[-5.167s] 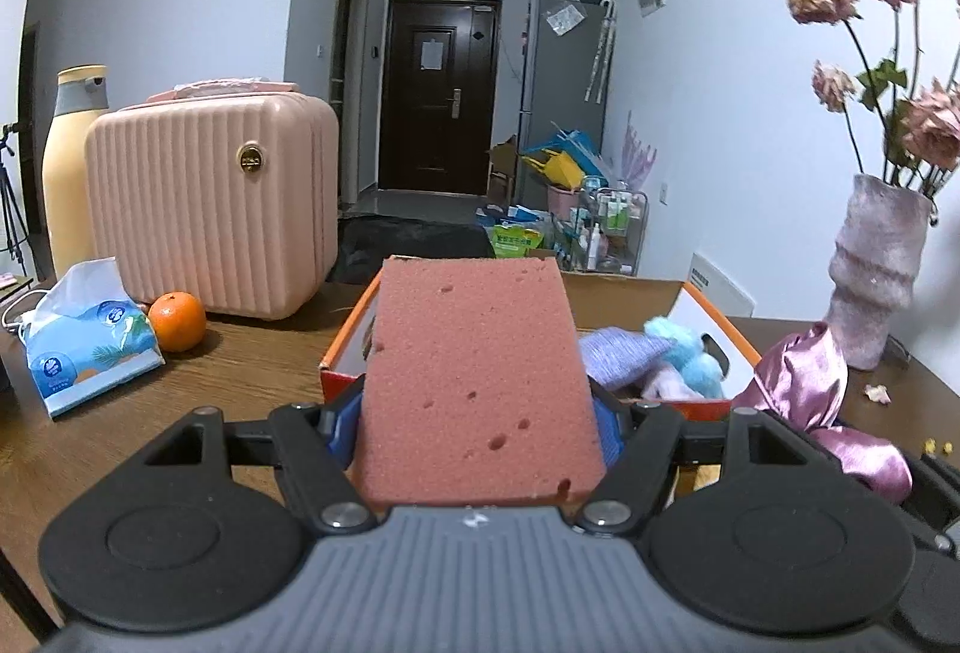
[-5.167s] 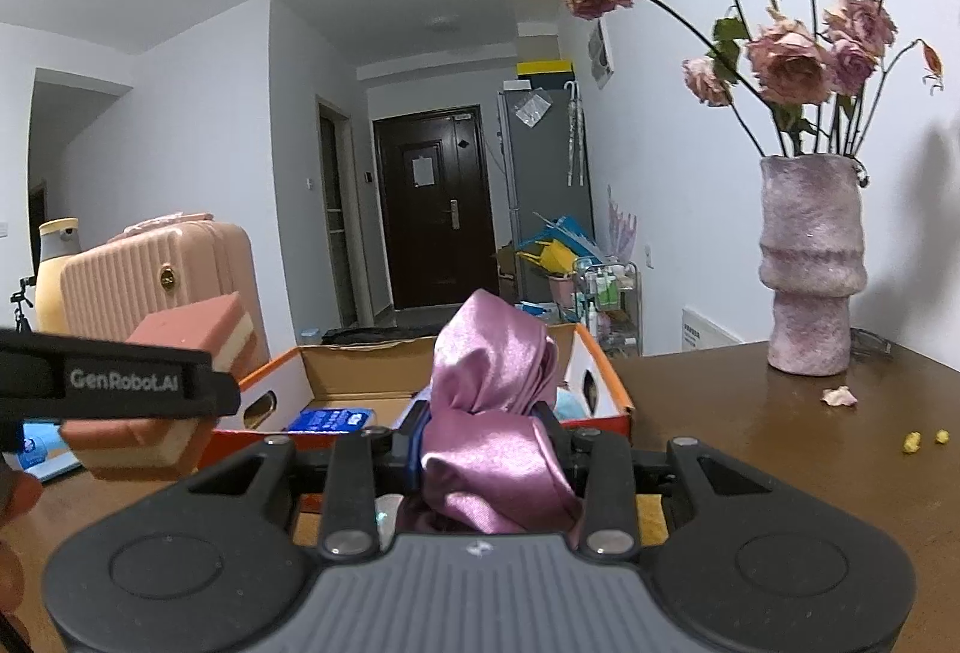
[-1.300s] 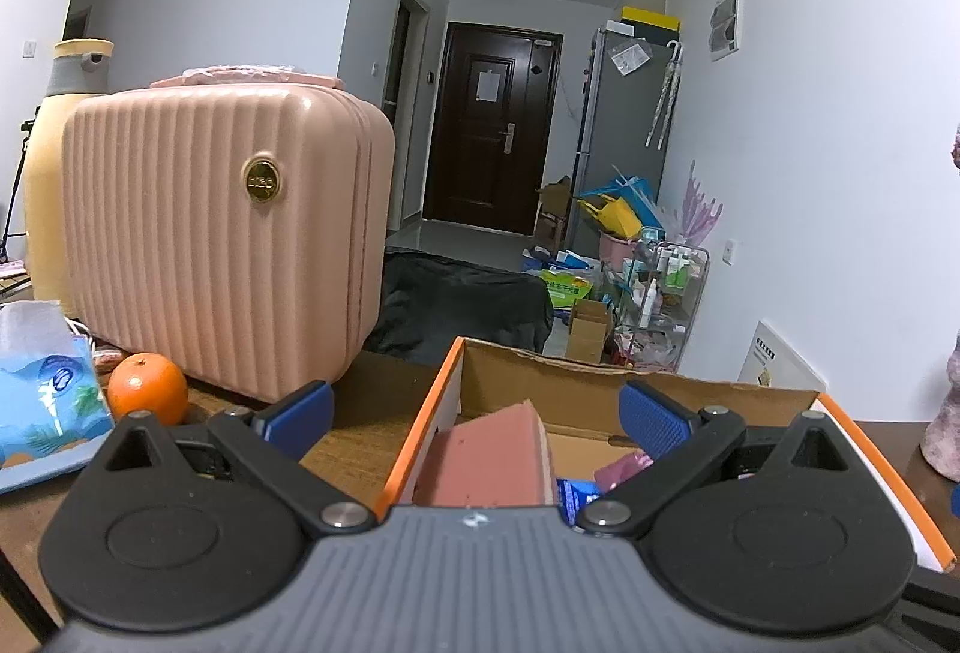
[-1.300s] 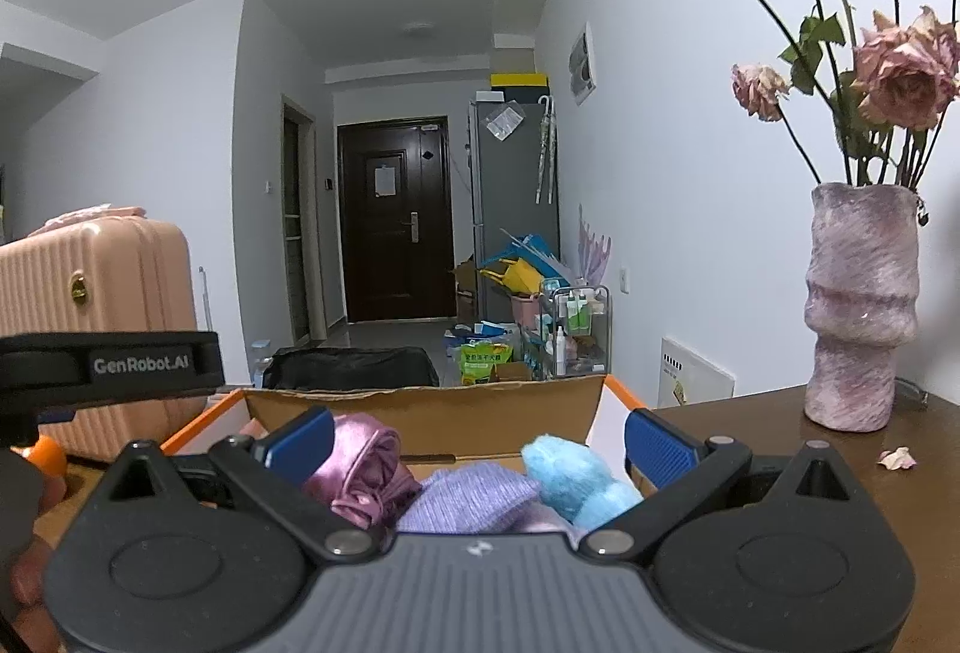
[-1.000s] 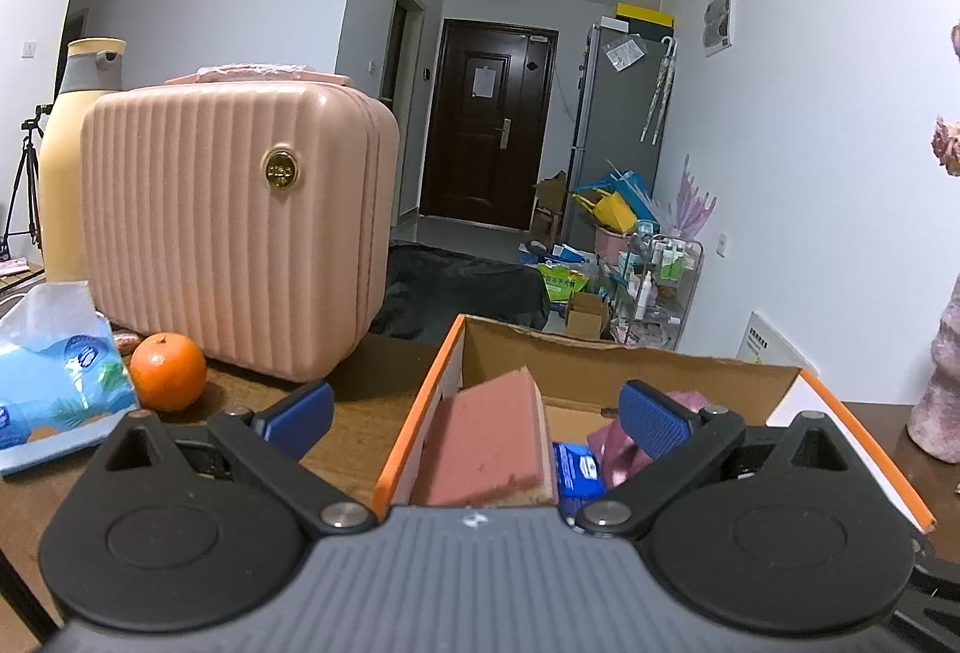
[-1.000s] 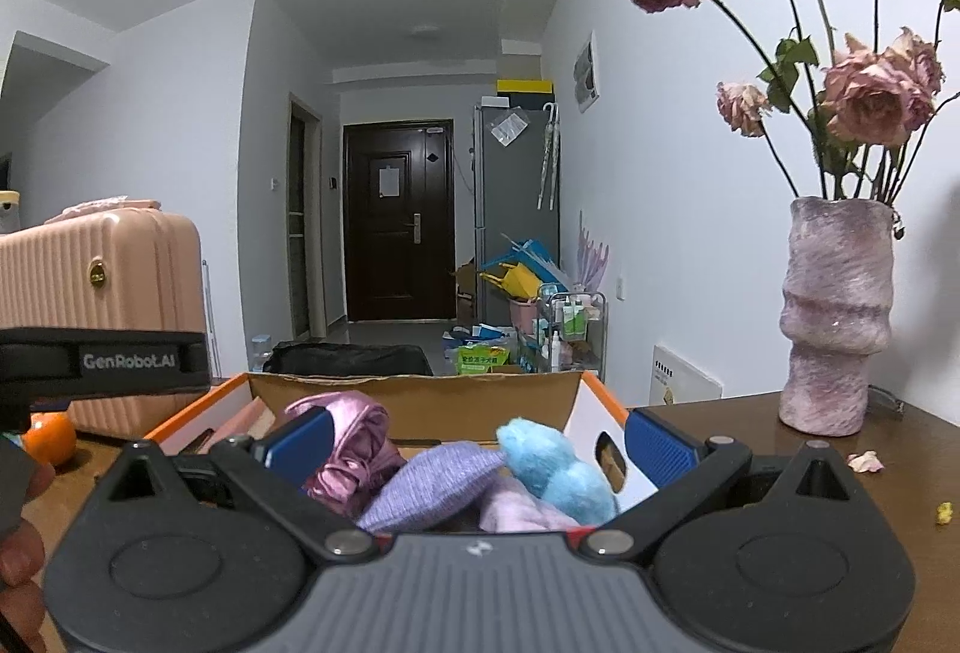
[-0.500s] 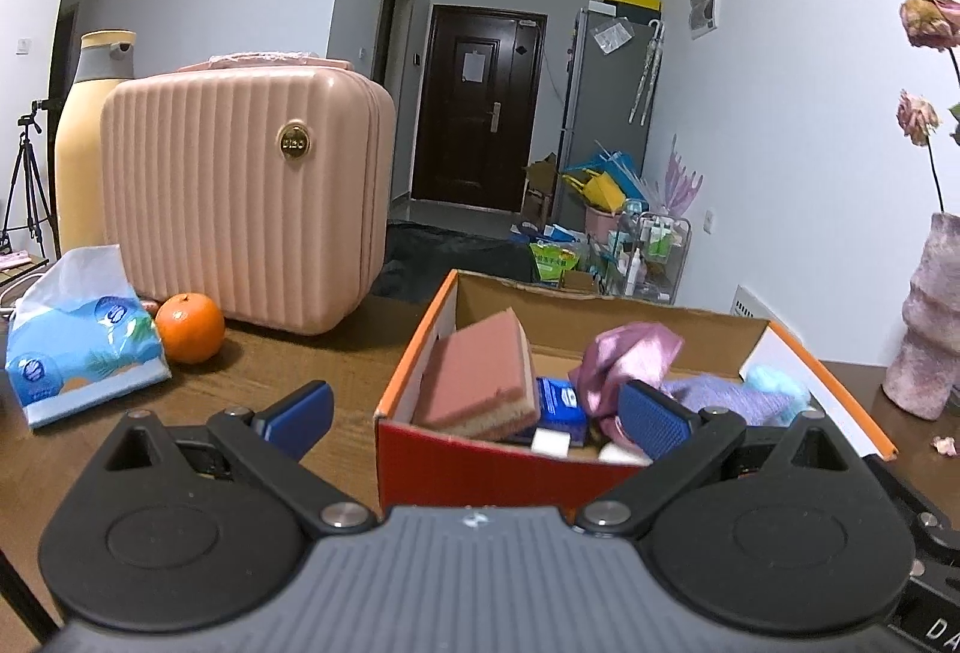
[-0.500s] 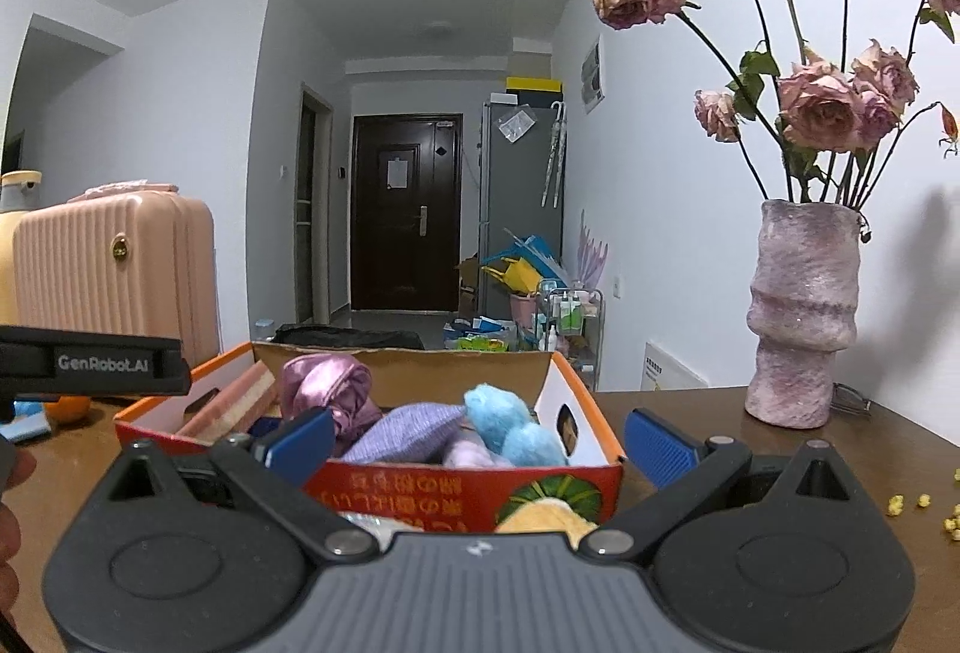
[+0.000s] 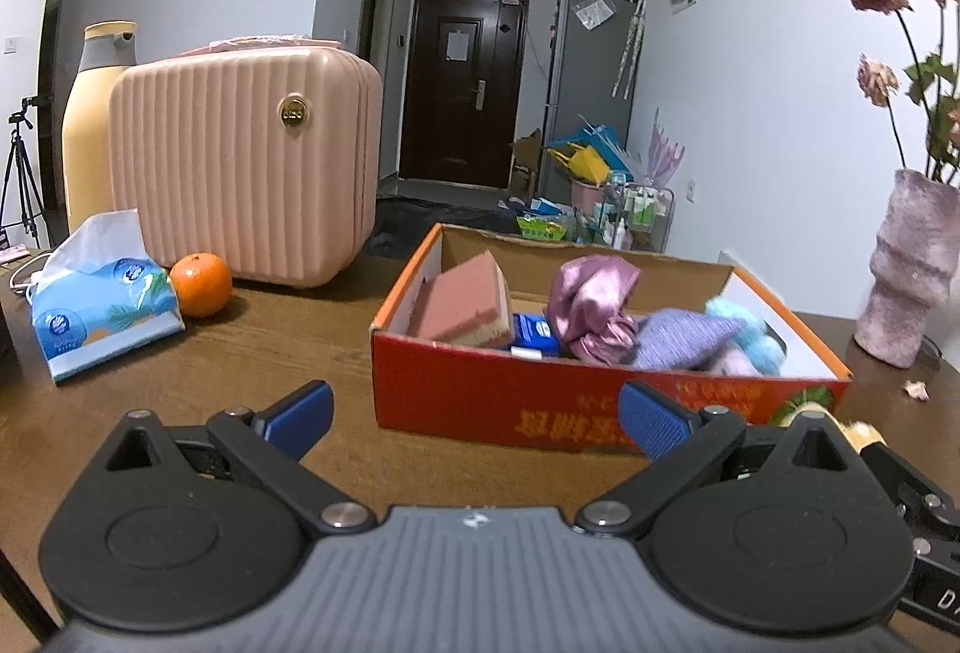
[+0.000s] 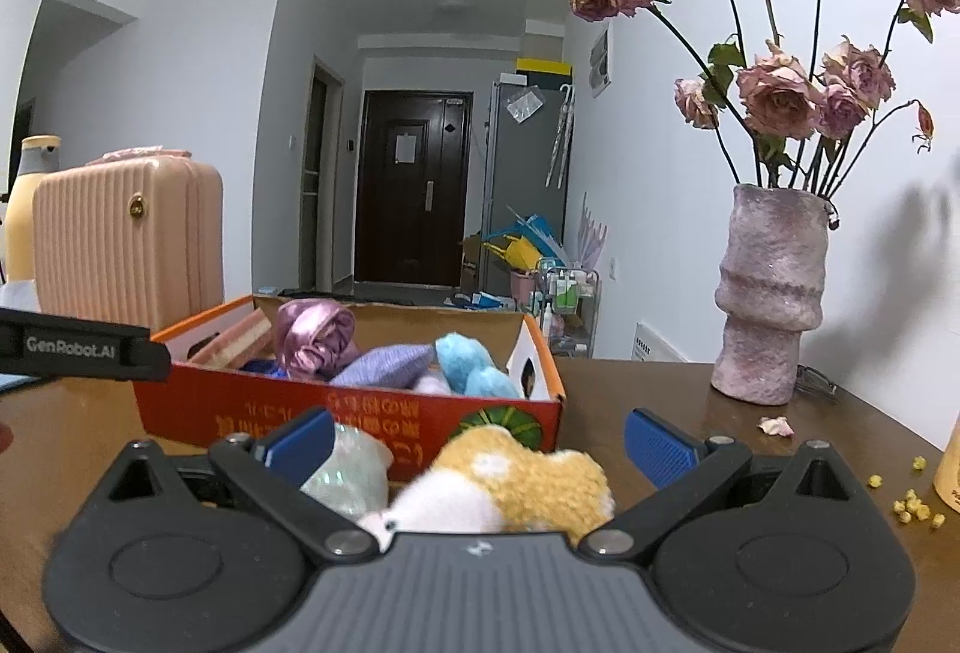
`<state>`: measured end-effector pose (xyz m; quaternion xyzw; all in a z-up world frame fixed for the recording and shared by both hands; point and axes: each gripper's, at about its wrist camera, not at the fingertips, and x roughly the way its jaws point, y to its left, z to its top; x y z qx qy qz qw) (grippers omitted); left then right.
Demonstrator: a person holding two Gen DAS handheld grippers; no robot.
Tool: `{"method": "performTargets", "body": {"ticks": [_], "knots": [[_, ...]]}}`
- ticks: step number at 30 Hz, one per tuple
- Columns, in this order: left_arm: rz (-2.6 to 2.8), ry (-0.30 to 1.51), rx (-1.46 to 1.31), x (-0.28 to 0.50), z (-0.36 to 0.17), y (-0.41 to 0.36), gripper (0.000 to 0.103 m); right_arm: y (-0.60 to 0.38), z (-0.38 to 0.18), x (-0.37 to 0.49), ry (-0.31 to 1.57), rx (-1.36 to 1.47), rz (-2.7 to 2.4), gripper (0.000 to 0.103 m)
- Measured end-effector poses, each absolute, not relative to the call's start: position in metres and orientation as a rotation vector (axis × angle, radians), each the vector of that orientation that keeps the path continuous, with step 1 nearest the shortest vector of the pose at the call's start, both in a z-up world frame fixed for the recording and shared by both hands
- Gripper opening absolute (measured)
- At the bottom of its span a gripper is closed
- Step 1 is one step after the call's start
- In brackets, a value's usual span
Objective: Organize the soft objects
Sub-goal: 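Withdraw both grippers from the box toward the sheep plush and plastic bag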
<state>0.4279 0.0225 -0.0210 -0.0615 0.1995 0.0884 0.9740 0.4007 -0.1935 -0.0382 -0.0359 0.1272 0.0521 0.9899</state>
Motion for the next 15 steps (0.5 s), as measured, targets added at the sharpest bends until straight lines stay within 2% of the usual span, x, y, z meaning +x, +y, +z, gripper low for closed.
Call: {"method": "performTargets", "body": {"ticks": [15], "knots": [[0.148,0.439,-0.095,0.394,-0.027,0.004,0.103,-0.208,-0.042,0.375,0.293,-0.087,0.105,0.103]]}}
